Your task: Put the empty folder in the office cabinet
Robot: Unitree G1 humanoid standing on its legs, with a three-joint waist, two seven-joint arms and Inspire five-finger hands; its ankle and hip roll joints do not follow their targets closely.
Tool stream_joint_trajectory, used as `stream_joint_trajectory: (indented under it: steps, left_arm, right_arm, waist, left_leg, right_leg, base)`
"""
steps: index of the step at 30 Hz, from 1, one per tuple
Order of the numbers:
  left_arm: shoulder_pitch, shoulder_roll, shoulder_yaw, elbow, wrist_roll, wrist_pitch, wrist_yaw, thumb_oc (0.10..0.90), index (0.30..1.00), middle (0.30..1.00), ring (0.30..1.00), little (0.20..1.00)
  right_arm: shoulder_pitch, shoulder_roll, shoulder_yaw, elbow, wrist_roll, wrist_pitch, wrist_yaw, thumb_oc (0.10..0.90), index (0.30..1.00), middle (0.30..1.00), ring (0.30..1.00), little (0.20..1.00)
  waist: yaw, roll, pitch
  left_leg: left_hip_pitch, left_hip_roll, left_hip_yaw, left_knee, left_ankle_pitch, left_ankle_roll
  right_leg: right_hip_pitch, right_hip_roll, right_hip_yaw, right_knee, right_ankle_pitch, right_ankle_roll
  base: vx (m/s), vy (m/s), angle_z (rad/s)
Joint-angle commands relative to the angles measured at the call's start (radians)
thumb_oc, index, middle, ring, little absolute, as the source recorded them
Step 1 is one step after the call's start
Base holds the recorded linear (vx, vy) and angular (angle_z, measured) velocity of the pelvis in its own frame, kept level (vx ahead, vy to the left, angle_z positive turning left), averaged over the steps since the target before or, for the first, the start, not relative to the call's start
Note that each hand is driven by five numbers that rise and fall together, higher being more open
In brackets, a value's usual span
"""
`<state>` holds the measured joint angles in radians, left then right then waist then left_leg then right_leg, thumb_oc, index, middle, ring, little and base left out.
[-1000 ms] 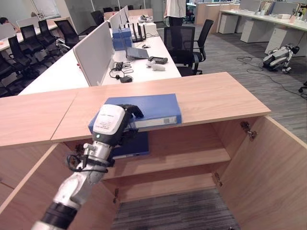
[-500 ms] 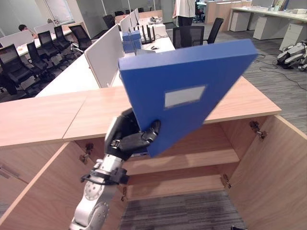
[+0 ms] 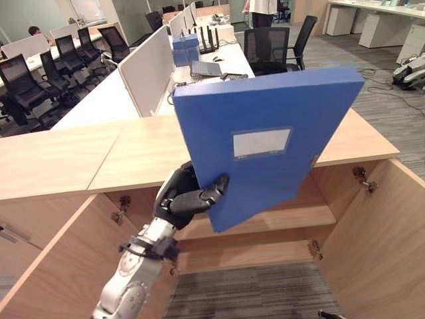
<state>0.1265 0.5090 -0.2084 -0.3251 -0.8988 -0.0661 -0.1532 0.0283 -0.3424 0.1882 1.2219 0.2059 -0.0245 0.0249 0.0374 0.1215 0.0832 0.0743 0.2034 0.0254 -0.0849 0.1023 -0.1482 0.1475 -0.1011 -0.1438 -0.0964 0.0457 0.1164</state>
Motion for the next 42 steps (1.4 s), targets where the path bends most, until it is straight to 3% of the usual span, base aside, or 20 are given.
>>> stream_joint_trajectory:
  steps: [1, 5, 9, 15, 18, 29, 42]
  left_arm:
    - [-0.100, 0.009, 0.081, -0.096, -0.048, -0.074, -0.041, 0.400, 0.300, 0.300, 0.300, 0.300]
    - [-0.043, 0.026, 0.128, -0.061, -0.061, -0.072, -0.051, 0.400, 0.300, 0.300, 0.300, 0.300]
    - [-0.013, 0.035, 0.176, -0.006, -0.070, -0.077, -0.067, 0.400, 0.300, 0.300, 0.300, 0.300]
    - [-0.003, 0.051, 0.205, 0.061, -0.047, -0.069, -0.095, 0.400, 0.300, 0.300, 0.300, 0.300]
    - [0.002, 0.050, 0.221, 0.077, -0.032, -0.063, -0.117, 0.400, 0.300, 0.300, 0.300, 0.300]
    - [0.001, 0.004, 0.230, 0.083, 0.021, -0.042, -0.192, 0.400, 0.300, 0.300, 0.300, 0.300]
    - [0.003, 0.012, 0.148, 0.041, 0.033, 0.013, -0.273, 0.400, 0.300, 0.300, 0.300, 0.300]
  right_arm:
    - [-0.104, 0.033, -0.016, -0.048, 0.134, -0.031, 0.024, 0.800, 0.900, 0.900, 0.900, 0.900]
    - [-0.107, 0.019, -0.055, -0.249, 0.303, -0.066, 0.051, 0.800, 0.900, 0.900, 0.900, 0.900]
    - [-0.087, -0.061, -0.111, -0.537, 0.486, -0.083, 0.105, 0.800, 0.900, 0.900, 0.900, 0.900]
    - [-0.094, -0.167, -0.134, -0.787, 0.574, -0.067, 0.173, 0.800, 0.900, 0.900, 0.900, 0.900]
    - [-0.088, -0.180, -0.139, -0.876, 0.644, -0.049, 0.227, 0.800, 0.900, 0.900, 0.900, 0.900]
    - [-0.101, -0.148, -0.083, -1.054, 0.800, 0.013, 0.385, 0.800, 0.900, 0.900, 0.900, 0.900]
    - [-0.178, -0.105, 0.017, -1.140, 0.804, 0.020, 0.419, 0.800, 0.900, 0.900, 0.900, 0.900]
  waist:
    - [0.020, -0.046, 0.017]
    - [0.020, -0.046, 0.016]
    - [0.012, -0.049, 0.011]
    - [0.012, -0.058, 0.007]
    - [0.012, -0.066, 0.006]
    - [0.015, -0.083, -0.004]
    - [0.018, -0.089, -0.006]
  left_leg:
    - [0.087, -0.011, -0.046, 0.062, -0.133, 0.004]
    - [0.091, -0.010, -0.039, 0.058, -0.132, 0.003]
    - [0.097, -0.012, -0.031, 0.046, -0.126, 0.002]
    - [0.096, -0.015, -0.027, 0.033, -0.117, 0.003]
    - [0.092, -0.020, -0.026, 0.017, -0.113, 0.005]
    - [0.098, -0.011, -0.015, 0.016, -0.113, 0.003]
    - [0.097, -0.004, -0.006, 0.024, -0.115, 0.002]
  right_leg:
    - [0.022, -0.007, 0.007, 0.009, -0.094, 0.019]
    - [0.022, -0.008, 0.010, 0.009, -0.092, 0.021]
    - [0.018, -0.015, 0.012, 0.009, -0.087, 0.026]
    - [0.006, -0.019, 0.010, 0.009, -0.077, 0.031]
    - [-0.003, -0.020, 0.008, 0.009, -0.070, 0.034]
    - [0.000, -0.014, 0.010, 0.009, -0.077, 0.033]
    - [-0.001, -0.007, 0.015, 0.009, -0.079, 0.026]
  base:
    - [0.00, 0.000, 0.00]
    - [0.00, 0.012, -0.06]
    - [0.00, 0.018, -0.09]
    - [0.00, 0.000, 0.00]
    - [-0.02, 0.003, 0.00]
    - [0.00, 0.000, 0.00]
    - [0.00, 0.000, 0.00]
